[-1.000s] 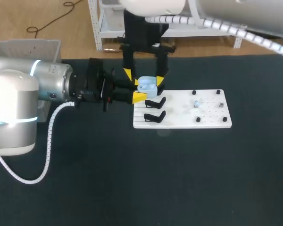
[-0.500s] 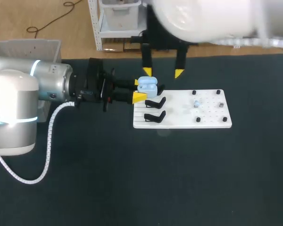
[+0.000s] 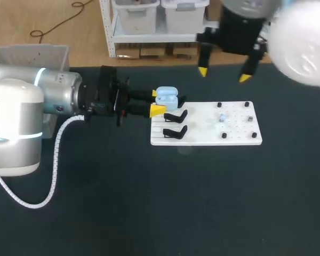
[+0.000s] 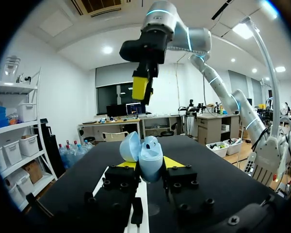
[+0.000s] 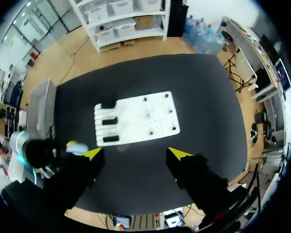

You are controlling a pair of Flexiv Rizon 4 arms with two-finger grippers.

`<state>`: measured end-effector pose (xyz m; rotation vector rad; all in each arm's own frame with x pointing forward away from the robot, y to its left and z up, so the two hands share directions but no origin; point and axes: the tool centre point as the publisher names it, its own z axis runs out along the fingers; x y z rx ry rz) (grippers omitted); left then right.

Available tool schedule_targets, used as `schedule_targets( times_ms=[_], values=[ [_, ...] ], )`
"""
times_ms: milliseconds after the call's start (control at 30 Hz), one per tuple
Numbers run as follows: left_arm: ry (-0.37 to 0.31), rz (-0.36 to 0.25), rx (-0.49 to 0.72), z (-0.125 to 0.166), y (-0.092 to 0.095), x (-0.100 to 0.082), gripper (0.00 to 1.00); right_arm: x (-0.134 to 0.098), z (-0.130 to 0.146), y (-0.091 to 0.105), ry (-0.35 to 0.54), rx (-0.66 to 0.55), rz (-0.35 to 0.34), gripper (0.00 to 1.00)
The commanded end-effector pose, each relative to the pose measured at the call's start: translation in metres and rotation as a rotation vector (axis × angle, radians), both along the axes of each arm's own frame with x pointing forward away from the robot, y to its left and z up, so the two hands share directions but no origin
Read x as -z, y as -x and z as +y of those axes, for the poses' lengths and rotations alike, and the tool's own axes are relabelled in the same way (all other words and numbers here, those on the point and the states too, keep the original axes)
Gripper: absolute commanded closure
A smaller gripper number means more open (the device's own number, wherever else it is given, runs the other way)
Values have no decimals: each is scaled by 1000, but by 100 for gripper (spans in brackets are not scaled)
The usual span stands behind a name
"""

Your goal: Pick up each earbud case from the left stands, insert the matching earbuds, close the lid, and place the case in the box.

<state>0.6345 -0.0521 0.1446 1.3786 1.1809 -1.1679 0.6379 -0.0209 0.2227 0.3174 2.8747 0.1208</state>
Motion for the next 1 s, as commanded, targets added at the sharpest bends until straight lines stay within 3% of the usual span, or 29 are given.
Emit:
schedule_targets(
  times_ms=[33,433,667,1000],
  values=[
    [2,-3,-3,0,1,1,100,18,-18,-5,-79,4,-127,11],
    [2,-3,-3,0,1,1,100,74,-30,-42,-72,37,-29,30],
    [2,-3,-3,0,1,1,100,115,-22,-54,-54,53,62,32],
    [2,-3,-3,0,1,1,100,158,-22,-68,-67,119,175,47]
  ],
)
